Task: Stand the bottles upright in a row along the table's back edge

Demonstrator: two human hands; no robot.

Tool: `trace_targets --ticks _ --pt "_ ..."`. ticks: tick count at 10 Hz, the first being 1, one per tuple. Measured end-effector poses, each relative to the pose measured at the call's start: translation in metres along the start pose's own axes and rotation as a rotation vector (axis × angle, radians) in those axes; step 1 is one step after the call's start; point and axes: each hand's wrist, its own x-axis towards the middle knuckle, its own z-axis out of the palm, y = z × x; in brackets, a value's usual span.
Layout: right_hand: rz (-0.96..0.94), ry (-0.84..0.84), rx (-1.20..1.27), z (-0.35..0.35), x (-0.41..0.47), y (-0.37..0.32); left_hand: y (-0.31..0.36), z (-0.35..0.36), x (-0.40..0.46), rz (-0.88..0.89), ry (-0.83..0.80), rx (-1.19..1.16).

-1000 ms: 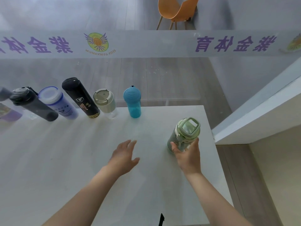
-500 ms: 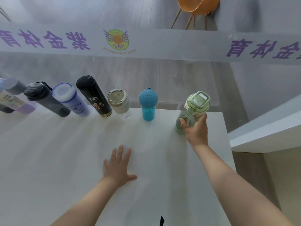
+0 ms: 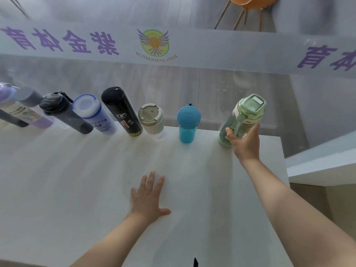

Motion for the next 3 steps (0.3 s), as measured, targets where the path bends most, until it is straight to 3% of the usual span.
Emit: trace_targets --ticks 3 --pt "0.011 -0.087 -0.057 -0.021 -0.014 -0.003 0.0 -0.001 -0.003 -0.008 0.004 -0.012"
